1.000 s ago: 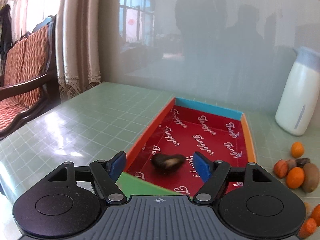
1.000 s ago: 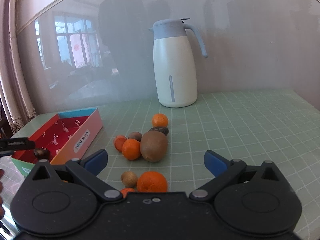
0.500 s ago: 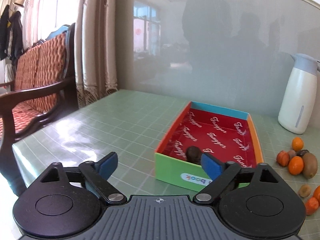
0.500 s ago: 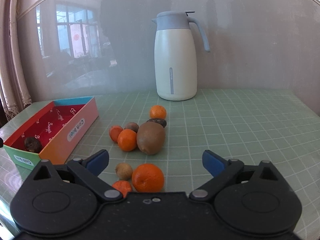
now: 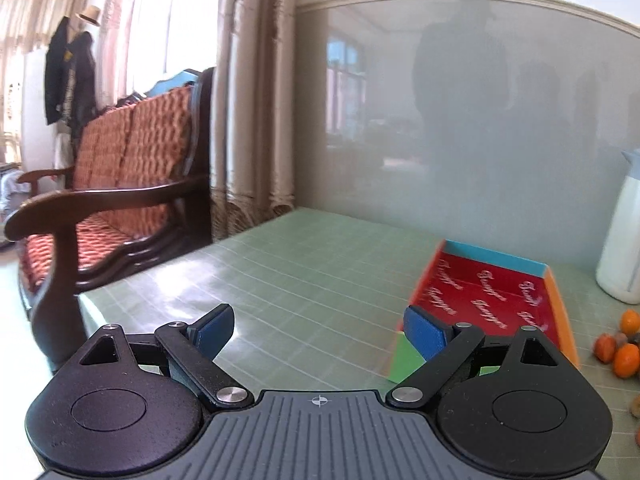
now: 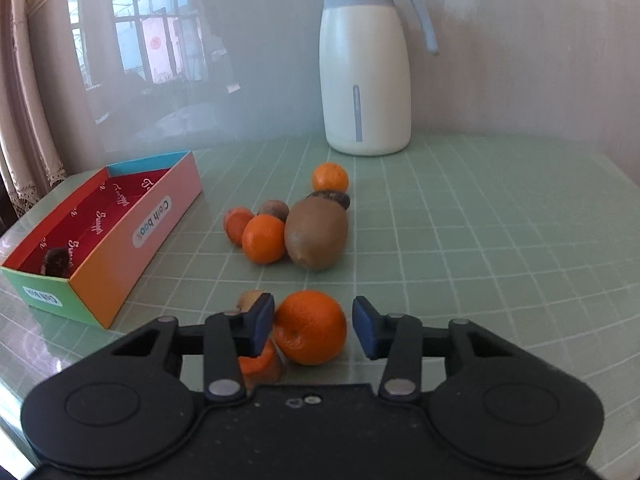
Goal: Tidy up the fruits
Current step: 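Grasp the large mandarin with the right gripper while the left gripper withdraws, then carry the mandarin with the right gripper into the red box and release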
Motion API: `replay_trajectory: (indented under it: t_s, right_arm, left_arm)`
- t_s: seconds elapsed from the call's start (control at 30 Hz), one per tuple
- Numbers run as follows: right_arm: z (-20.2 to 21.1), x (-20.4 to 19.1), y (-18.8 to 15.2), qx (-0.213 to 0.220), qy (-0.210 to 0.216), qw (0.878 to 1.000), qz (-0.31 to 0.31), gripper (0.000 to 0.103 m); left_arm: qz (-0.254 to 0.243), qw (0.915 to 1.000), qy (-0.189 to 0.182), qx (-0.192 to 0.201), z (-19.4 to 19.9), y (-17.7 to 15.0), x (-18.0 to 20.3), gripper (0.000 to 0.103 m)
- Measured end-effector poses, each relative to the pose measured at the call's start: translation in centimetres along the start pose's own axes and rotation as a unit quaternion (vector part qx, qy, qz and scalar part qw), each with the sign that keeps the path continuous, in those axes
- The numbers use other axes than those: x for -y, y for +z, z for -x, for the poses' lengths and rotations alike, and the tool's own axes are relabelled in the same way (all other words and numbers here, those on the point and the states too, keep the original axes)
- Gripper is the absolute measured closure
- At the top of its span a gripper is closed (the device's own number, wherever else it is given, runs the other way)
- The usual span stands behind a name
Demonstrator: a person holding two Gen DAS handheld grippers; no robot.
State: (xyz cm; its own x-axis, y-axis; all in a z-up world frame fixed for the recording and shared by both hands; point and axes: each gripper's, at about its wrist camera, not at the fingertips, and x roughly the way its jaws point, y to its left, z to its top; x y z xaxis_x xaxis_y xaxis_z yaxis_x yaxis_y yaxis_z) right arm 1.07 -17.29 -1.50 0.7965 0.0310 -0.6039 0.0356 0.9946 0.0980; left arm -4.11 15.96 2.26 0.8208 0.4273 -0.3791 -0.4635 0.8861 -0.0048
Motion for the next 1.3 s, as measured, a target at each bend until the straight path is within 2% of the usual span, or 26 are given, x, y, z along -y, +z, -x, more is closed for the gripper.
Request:
replay_trajectory:
  t_s: [0.1,0.23,0.43,0.73,1.0,1.3]
  right_arm:
    - [-0.7,0.0,-0.1,-0.015,0.004,1.0,-0.013,0.06]
    - [-0.8,-0.1,-0.1,-0.011,0.001,1.0,-0.018,0.062]
    - [0.6,-1.2,0.5,0.036,-0.007,0.999,-0.001,0.062]
    - [1.4,-4.2,1.3,0.08,0.032,0.996,0.021,0.062]
    - [1.3,-8.1,1.8,0.096,0.073,0.991,0.058,0.062]
    - [0.7,-12.2,2.2,0.104,0.114,0.984,0.093,0.062]
  left_arm:
    - [0.005,0.9999,0.011,-0.005,-0.4,0.0,-0.9,0.012]
    - [0.023,0.9994,0.026,-0.002,-0.5,0.1,-2.3,0.011]
    - [0.055,0.9973,0.049,-0.008,-0.8,0.1,-4.7,0.011]
    - [0.064,0.9945,0.082,0.0,-0.5,-0.2,-7.0,0.011]
    - [0.074,0.9911,0.111,0.003,-0.2,-0.4,-9.6,0.008]
    - [0.078,0.9888,0.127,0.005,-0.2,-0.7,-11.5,0.007]
